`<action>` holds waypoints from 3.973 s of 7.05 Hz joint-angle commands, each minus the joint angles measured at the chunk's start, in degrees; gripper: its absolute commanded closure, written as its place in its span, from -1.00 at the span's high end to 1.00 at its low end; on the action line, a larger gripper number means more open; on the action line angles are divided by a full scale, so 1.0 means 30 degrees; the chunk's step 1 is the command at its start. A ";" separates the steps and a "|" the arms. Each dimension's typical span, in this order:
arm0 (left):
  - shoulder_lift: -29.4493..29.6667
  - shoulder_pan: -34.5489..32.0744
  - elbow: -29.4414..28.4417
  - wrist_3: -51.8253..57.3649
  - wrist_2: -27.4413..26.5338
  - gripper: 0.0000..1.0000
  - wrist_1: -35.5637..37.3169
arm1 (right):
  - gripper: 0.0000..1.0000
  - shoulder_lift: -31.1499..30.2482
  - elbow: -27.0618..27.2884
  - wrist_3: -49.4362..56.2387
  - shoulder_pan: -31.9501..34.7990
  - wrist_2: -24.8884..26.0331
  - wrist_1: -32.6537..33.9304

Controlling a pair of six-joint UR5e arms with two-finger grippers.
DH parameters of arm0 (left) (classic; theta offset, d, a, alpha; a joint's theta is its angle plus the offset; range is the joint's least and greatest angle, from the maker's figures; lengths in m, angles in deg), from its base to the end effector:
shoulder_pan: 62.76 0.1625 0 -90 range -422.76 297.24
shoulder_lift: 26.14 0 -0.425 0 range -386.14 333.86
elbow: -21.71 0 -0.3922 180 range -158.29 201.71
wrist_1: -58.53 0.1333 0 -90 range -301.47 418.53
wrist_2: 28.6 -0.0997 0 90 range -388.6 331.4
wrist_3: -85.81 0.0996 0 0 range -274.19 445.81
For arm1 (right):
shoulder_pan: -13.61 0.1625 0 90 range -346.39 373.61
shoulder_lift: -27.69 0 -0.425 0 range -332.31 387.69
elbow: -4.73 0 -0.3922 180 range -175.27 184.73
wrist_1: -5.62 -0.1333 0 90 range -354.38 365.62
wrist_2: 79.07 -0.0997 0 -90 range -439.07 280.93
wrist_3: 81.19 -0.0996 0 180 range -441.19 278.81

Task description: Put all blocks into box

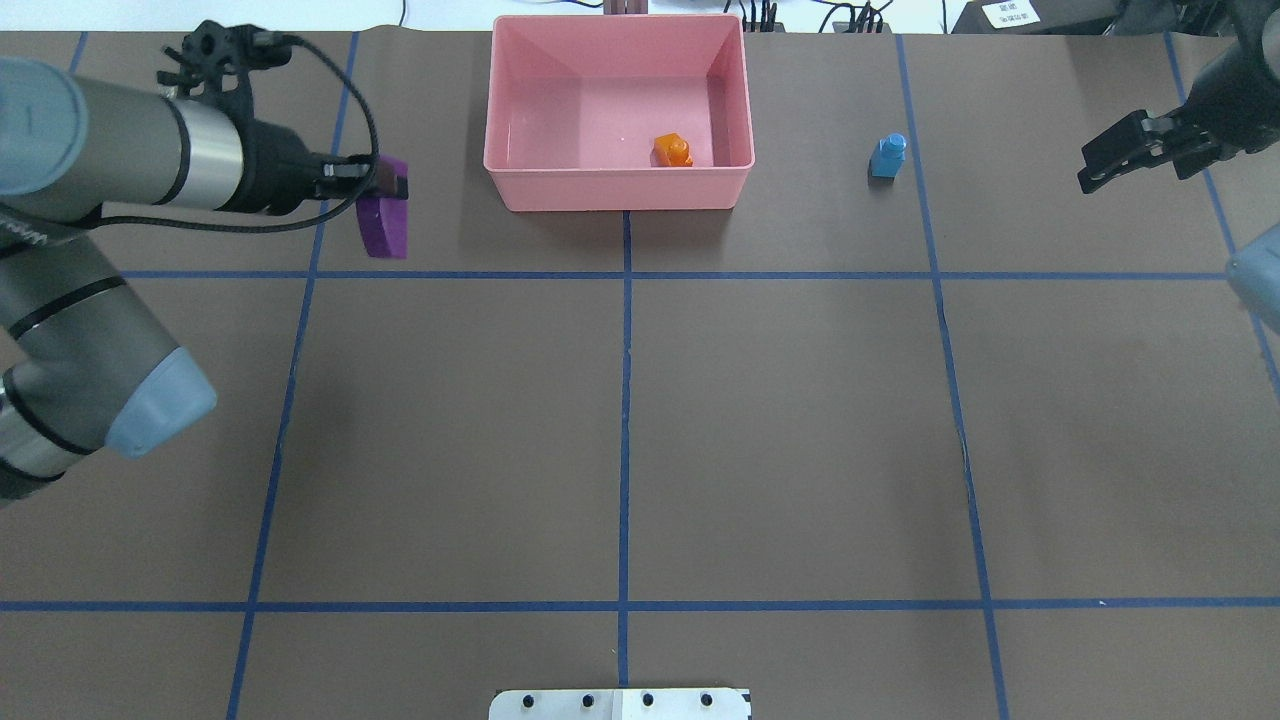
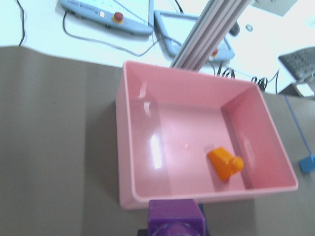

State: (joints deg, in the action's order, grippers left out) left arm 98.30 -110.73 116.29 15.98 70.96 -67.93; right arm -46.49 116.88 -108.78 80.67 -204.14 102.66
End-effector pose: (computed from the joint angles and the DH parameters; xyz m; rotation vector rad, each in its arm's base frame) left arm 0.3586 -0.5722 0.1942 0.6211 1.1728 -0.3024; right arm -0.1453 -0.5384 0.3488 0.2177 -0.7623 -0.0883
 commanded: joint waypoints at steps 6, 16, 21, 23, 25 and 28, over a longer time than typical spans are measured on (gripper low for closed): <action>0.6947 0.3211 -1.1194 -0.0749 -0.7493 0.20 -0.0505 | 1.00 0.2315 -0.7140 -0.0093 -0.0587 0.0147 -0.5764; -0.1799 0.1169 -0.1135 0.7565 0.0350 0.98 -0.0416 | 0.99 0.8465 -1.6371 -0.5529 -0.2896 0.2570 -1.0978; -0.2575 0.1193 -0.0269 0.7573 0.0359 0.98 -0.0416 | 0.28 0.8439 -1.9307 -0.8940 -0.4659 0.5858 -1.5177; -0.2604 0.1193 -0.0269 0.7514 0.0329 0.98 -0.0416 | -1.00 0.8234 -1.9278 -0.8882 -0.4660 0.5861 -1.5148; -0.2604 0.1252 -0.0269 0.7368 0.0329 0.98 -0.0416 | -1.00 0.8233 -1.8493 -0.8998 -0.4312 0.6154 -1.5177; -0.2604 0.1311 -0.0298 0.7309 0.0300 0.98 -0.0445 | -1.00 0.9892 -1.6524 -1.3325 -0.4190 0.6241 -1.4887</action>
State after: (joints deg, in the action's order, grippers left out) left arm 90.49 -106.85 115.48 37.99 71.87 -69.20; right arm -19.90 66.21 -143.90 68.35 -185.64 57.39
